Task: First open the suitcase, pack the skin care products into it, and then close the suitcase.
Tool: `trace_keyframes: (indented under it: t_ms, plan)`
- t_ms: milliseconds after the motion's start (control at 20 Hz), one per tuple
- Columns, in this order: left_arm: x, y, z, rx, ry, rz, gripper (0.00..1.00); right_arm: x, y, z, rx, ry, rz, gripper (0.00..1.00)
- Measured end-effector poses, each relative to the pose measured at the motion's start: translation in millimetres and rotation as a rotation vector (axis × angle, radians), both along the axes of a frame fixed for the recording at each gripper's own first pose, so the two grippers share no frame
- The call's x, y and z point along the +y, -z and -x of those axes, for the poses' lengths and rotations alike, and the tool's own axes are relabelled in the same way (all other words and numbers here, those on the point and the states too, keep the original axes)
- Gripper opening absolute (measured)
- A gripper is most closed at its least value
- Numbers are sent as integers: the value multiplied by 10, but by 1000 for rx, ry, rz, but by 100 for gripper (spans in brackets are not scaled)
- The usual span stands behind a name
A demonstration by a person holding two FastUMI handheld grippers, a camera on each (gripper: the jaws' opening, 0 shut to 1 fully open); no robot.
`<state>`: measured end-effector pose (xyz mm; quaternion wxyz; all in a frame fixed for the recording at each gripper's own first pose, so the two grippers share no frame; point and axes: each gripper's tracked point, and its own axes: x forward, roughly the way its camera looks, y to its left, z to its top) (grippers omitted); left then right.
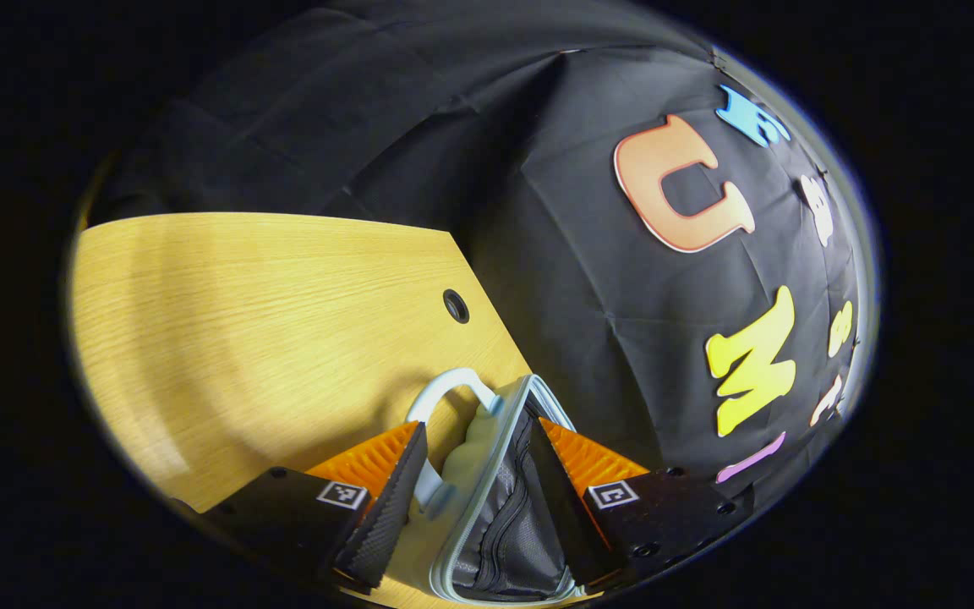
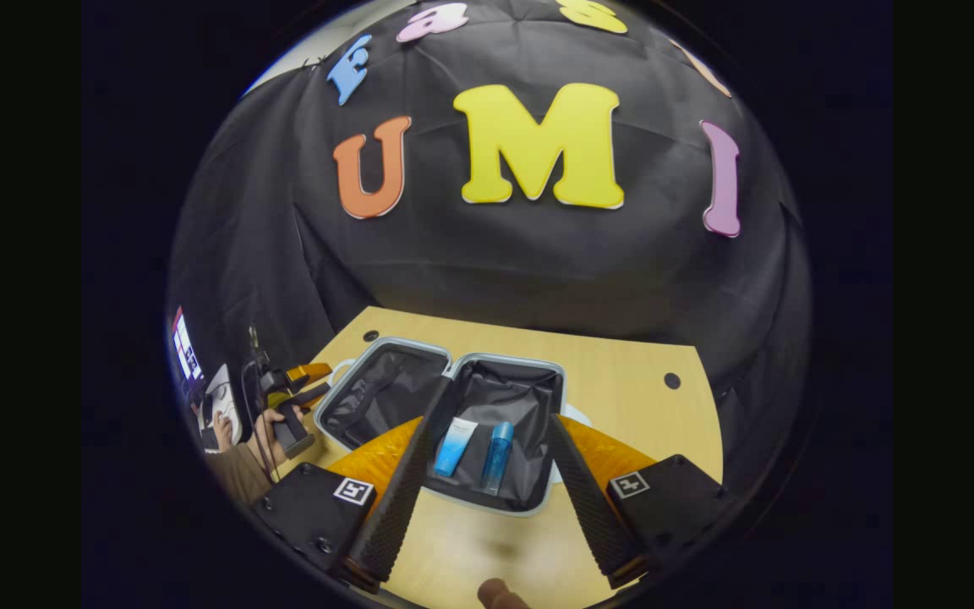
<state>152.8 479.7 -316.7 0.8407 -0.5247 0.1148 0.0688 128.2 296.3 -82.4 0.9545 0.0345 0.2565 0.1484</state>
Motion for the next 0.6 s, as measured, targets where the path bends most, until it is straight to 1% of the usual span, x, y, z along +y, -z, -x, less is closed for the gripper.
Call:
trace_keyframes:
  t_ms: [150,200,250,300,350,400,450,500,550,600]
  plan:
    - [51,-28,46,-1,-19,22,78,-140,-162,178,-20,15,-10,82]
    - [64,-35,41,-2,-23,27,88,-164,-170,219,-21,13,-12,82]
    - [57,-45,38,-4,-25,30,79,-191,-186,252,-25,18,-12,82]
    - [48,-42,37,-1,-23,27,80,-181,-181,274,-28,14,-17,79]
    - [48,-45,62,3,-24,25,82,-181,-176,308,-25,11,-21,83]
    - [47,-54,70,4,-27,28,82,-165,-149,343,-20,1,-30,79]
    - [48,-58,100,6,-25,37,82,-162,-135,360,-16,1,-35,82]
    - [60,-48,140,14,-37,54,82,-158,-118,378,-13,-1,-44,82]
    - [89,-60,163,9,-47,81,82,-134,-114,394,-11,-3,-57,79]
    - [90,-39,177,10,-45,102,82,-101,-153,463,-12,2,-67,82]
